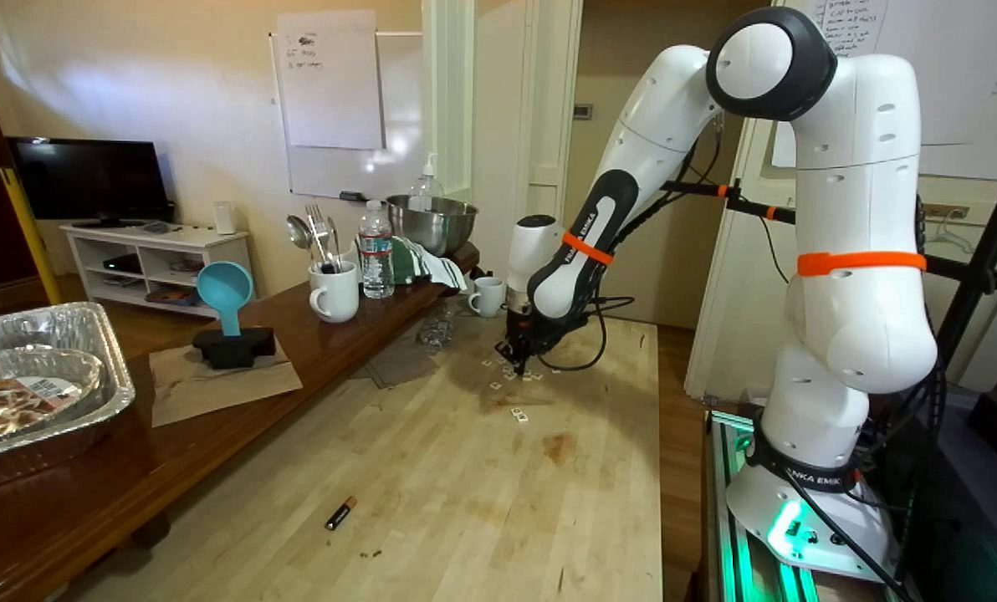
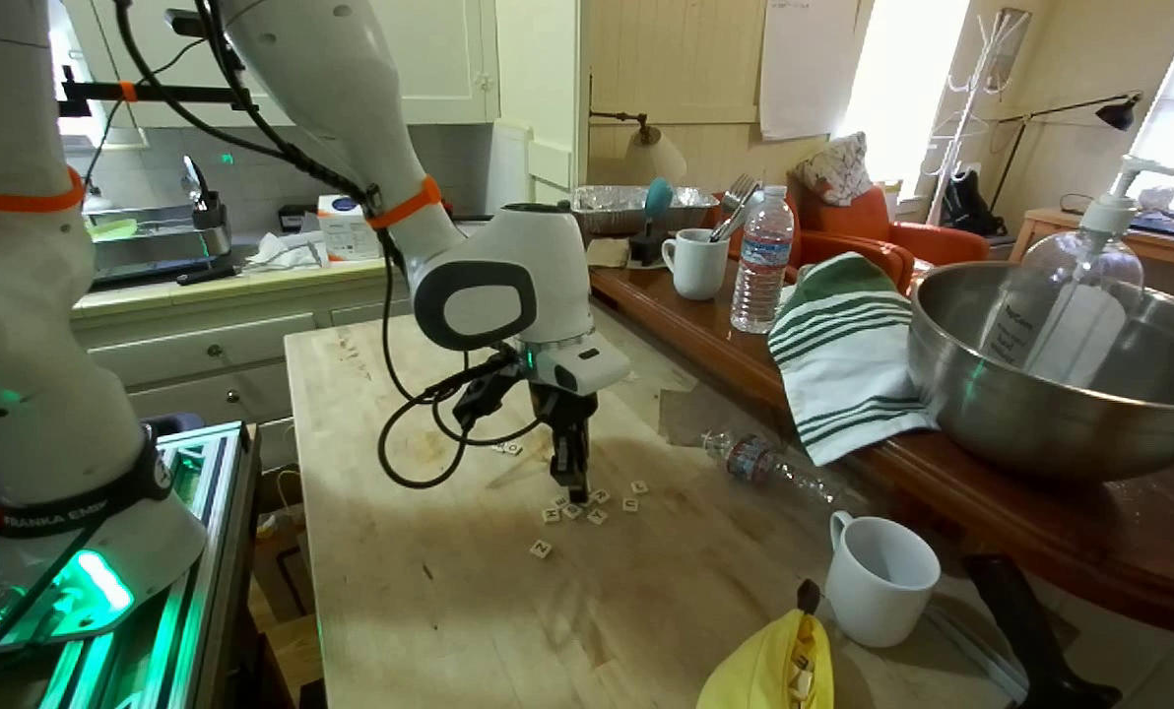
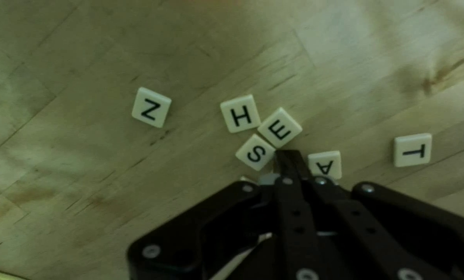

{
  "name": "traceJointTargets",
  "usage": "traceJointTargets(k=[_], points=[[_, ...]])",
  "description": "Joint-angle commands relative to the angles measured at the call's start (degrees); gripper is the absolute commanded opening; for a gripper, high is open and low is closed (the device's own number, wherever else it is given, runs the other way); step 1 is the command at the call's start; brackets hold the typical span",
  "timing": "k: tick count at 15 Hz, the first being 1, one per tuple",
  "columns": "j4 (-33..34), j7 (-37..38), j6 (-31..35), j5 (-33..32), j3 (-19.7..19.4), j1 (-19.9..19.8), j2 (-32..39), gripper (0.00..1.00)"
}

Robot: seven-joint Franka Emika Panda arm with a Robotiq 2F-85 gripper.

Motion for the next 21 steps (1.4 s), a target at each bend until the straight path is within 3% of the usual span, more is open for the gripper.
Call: traceJointTargets(k=[1, 11, 21], points=[[-1.1, -2.5, -2.3, 2.8, 2.4, -0.7, 0.7, 0.0], [-1.8, -3.1, -9.0, 3.0, 5.3, -0.4, -0.8, 0.0], [-3.3, -7.2, -10.2, 5.2, 10.0, -0.1, -1.7, 0.0]])
